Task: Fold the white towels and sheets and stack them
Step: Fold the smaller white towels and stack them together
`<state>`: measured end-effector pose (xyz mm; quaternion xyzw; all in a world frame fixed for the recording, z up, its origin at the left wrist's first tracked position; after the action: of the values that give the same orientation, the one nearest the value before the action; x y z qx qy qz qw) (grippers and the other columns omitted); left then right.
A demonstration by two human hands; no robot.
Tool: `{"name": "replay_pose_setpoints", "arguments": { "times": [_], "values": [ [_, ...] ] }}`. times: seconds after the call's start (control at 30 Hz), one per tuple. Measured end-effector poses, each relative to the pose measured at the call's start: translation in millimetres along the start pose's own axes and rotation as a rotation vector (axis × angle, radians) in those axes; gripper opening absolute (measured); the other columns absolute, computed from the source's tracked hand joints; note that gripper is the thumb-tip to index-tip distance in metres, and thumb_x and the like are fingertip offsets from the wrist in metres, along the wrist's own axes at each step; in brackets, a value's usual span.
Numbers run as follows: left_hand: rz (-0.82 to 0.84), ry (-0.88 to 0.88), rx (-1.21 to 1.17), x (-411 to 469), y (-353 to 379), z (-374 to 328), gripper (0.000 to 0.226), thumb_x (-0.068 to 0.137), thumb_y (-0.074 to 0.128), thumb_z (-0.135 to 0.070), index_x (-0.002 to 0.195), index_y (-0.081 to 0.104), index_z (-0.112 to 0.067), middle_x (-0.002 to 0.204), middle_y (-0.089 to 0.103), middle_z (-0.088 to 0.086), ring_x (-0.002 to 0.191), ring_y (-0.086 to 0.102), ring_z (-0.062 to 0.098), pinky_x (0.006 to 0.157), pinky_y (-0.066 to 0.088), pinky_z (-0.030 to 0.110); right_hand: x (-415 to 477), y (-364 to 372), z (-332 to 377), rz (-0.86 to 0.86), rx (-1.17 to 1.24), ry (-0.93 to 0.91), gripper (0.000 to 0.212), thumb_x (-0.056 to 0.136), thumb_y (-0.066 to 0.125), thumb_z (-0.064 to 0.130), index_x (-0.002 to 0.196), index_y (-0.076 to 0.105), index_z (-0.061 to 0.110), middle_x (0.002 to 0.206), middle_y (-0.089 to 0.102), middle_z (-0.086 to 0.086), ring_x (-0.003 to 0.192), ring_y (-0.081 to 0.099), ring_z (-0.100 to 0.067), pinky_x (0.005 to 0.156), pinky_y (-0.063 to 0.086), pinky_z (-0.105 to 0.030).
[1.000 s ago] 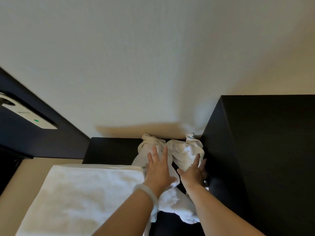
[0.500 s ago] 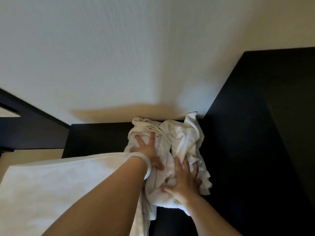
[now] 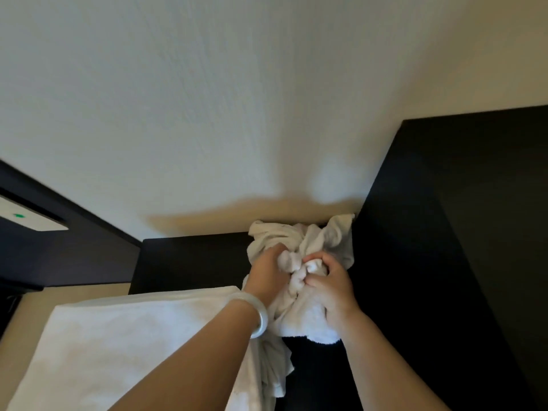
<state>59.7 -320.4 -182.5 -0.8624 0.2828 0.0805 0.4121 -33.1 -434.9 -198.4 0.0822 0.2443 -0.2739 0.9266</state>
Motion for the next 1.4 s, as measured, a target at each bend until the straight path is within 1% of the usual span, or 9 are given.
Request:
{"name": "replay_pose_setpoints", "arguments": {
  "times": [0.13,0.3,0.47,0.67,0.93,1.1,1.2,1.27,1.4],
  "values": [
    [-0.001,0.041,-0.260,-24.1,-41.2,-40.0,0.017,0.076,0.067,-0.019,0.084,0.060,-0.033,0.080,0.068,-0.008,0.077,0.065,0.011,0.067,0.053,0.023,-28.5,-5.1,65.4,0.081,0.035,-0.095,0.029,0.076,0.061,-0.010,0.087,0.067,0.016,0.086,0.071,0.003,0.080,0.069,-0.007,0.061,0.053,-0.018],
    [-0.053,0.151,-0.404,-67.9,-97.7,-105.8,0.023,0.080,0.072,-0.017,0.090,0.063,-0.035,0.081,0.070,-0.014,0.074,0.063,-0.002,0.059,0.046,0.012,-77.0,-17.4,151.5,0.115,0.015,-0.232,0.023,0.076,0.067,-0.002,0.088,0.068,0.017,0.101,0.069,-0.006,0.096,0.067,-0.025,0.066,0.055,-0.028],
    [-0.122,0.411,-0.448,-103.0,-152.1,-214.7,0.014,0.076,0.061,-0.012,0.081,0.059,-0.026,0.078,0.063,-0.009,0.075,0.058,0.011,0.067,0.047,0.027,-124.0,-54.9,258.8,0.038,-0.012,-0.455,0.024,0.080,0.069,0.005,0.084,0.070,0.029,0.106,0.069,-0.009,0.098,0.065,-0.030,0.077,0.057,-0.046],
    [-0.169,0.690,-0.444,-143.3,-194.2,-355.0,0.016,0.089,0.064,-0.023,0.078,0.054,-0.016,0.077,0.060,-0.004,0.071,0.053,0.007,0.070,0.051,0.035,-197.3,-119.0,381.6,-0.035,-0.027,-0.680,0.027,0.085,0.065,0.000,0.087,0.070,0.026,0.087,0.072,0.005,0.079,0.068,-0.010,0.063,0.058,-0.032],
    [-0.290,0.892,-0.401,-183.5,-206.8,-519.9,0.019,0.093,0.063,-0.024,0.078,0.052,-0.018,0.071,0.055,-0.010,0.065,0.048,0.002,0.061,0.040,0.018,-259.2,-222.5,502.2,-0.062,-0.094,-0.966,0.032,0.084,0.064,0.000,0.085,0.069,0.031,0.087,0.069,0.016,0.081,0.065,-0.004,0.057,0.054,-0.022],
    [-0.182,0.705,-0.361,-156.3,-115.4,-503.9,0.028,0.082,0.070,-0.020,0.108,0.062,-0.019,0.099,0.063,-0.004,0.093,0.058,0.009,0.081,0.045,0.021,-177.9,-278.3,439.5,0.002,-0.180,-0.648,0.038,0.085,0.063,-0.002,0.103,0.069,0.031,0.112,0.067,-0.007,0.110,0.060,-0.032,0.092,0.053,-0.051],
    [0.008,0.481,-0.160,-133.9,-41.6,-450.8,0.059,0.082,0.072,-0.017,0.135,0.050,-0.008,0.125,0.056,0.007,0.121,0.053,0.023,0.082,0.034,0.000,-131.7,-293.0,354.0,0.232,-0.535,-0.389,0.051,0.092,0.062,0.006,0.134,0.054,0.034,0.139,0.050,-0.007,0.117,0.053,-0.020,0.091,0.051,-0.024],
    [0.001,0.393,0.027,-124.1,-7.7,-411.5,0.074,0.089,0.069,-0.020,0.151,0.029,-0.012,0.155,0.029,0.007,0.143,0.029,0.025,0.106,0.025,0.012,-109.2,-300.5,315.7,0.245,-0.760,-0.398,0.059,0.096,0.060,0.019,0.149,0.036,0.033,0.155,0.029,0.000,0.127,0.042,-0.012,0.095,0.042,-0.009],
    [-0.057,0.342,0.246,-126.1,28.5,-361.9,0.087,0.097,0.056,-0.038,0.155,-0.008,-0.033,0.163,-0.018,-0.008,0.151,0.000,0.023,0.121,0.019,0.046,-77.9,-284.5,266.5,0.017,-1.265,-0.514,0.076,0.098,0.041,0.056,0.154,-0.009,0.045,0.163,-0.020,0.006,0.151,-0.008,-0.032,0.122,0.010,-0.054]
  ]
}}
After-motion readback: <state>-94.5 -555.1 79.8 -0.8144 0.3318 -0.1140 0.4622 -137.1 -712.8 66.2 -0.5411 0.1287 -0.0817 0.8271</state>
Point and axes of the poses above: each hand's wrist, its own x-axis towards the middle knuckle, its own y-axis out of the palm, z = x × y, the point moved 5 cm from there along x, towards the middle knuckle
